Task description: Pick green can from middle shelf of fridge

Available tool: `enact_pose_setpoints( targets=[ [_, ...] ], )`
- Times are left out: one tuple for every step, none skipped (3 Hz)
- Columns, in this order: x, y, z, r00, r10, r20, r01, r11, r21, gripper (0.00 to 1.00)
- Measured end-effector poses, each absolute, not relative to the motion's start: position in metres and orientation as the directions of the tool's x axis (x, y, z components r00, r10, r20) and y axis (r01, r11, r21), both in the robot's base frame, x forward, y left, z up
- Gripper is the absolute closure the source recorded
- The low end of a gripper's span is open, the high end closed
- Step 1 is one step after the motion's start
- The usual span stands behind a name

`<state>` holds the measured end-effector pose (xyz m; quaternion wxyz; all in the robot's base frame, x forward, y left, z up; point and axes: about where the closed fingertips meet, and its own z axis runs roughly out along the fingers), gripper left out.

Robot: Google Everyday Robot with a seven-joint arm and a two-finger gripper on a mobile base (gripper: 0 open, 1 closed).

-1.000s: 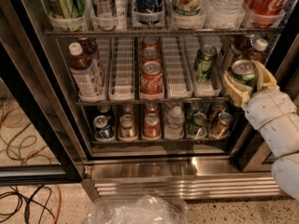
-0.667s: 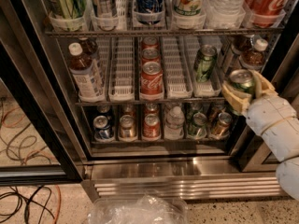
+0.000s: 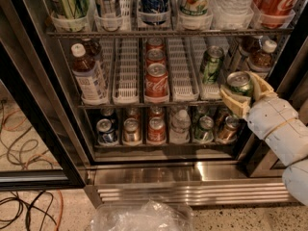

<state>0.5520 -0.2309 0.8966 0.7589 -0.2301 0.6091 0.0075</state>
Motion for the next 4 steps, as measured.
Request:
enact_pose_setpoints(
  targets=[
    [0.538,-0.204,0.901,0.287,-0.241,-0.927,-0.404,0.847,-0.345,1.0],
    [0.511,-0.167,0.9,0.307,-0.195,-0.931,-0.545,0.766,-0.34,1.0],
    [0.475,-0.132,0.887,0.311,-0.179,-0.933,-0.663,0.663,-0.348,1.0],
    [0.473,-0.128,0.886,0.318,-0.187,-0.93,-0.671,0.648,-0.36,1.0]
  ],
)
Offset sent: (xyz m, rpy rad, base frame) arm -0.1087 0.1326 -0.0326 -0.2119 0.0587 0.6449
